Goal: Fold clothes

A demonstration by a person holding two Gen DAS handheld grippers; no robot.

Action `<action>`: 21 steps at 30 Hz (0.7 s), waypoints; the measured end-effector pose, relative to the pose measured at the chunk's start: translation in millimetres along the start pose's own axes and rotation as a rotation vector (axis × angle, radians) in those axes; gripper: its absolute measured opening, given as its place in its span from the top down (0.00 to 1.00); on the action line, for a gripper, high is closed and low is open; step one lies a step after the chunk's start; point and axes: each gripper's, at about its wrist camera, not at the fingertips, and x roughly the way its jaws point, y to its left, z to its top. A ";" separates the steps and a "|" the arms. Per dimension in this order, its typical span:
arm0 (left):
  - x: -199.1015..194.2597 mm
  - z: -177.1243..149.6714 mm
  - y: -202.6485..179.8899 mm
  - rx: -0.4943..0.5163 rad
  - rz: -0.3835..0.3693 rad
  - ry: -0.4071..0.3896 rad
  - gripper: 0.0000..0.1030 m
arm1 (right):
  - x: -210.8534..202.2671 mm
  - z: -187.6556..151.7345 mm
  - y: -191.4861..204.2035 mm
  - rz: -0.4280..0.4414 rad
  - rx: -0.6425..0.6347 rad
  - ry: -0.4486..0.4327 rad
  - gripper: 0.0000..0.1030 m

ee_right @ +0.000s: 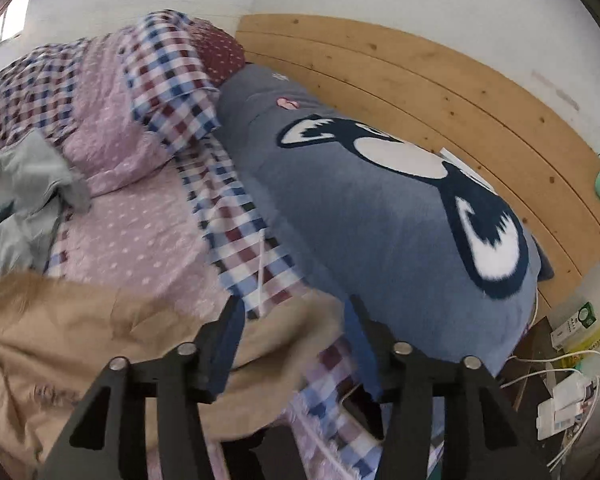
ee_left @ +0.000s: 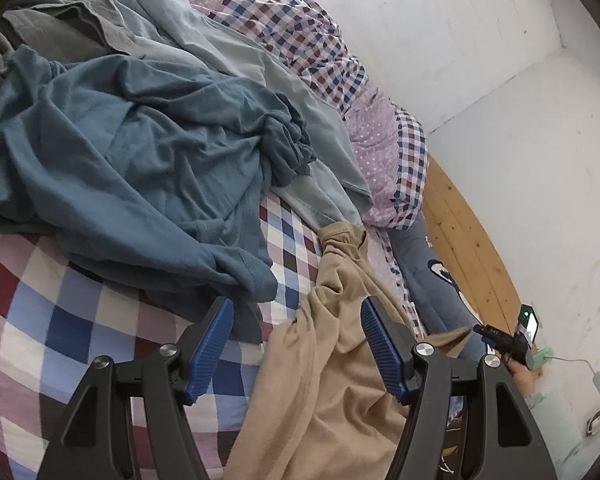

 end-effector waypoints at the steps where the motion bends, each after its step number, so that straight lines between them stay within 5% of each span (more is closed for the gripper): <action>1: 1.6 -0.1 0.1 -0.002 -0.001 0.006 0.32 | -9.4 -6.8 9.6 0.035 0.000 -0.009 0.41; 12: 36.1 -20.8 -17.9 0.101 0.042 0.202 0.32 | -85.3 -92.6 188.2 0.591 -0.160 0.028 0.39; 17: 47.2 -33.1 -25.0 0.160 0.090 0.270 0.32 | -98.3 -92.4 262.9 0.653 -0.344 -0.019 0.39; 21: 46.2 -33.4 -23.0 0.129 0.061 0.275 0.33 | -87.3 -74.8 321.6 0.634 -0.453 -0.034 0.39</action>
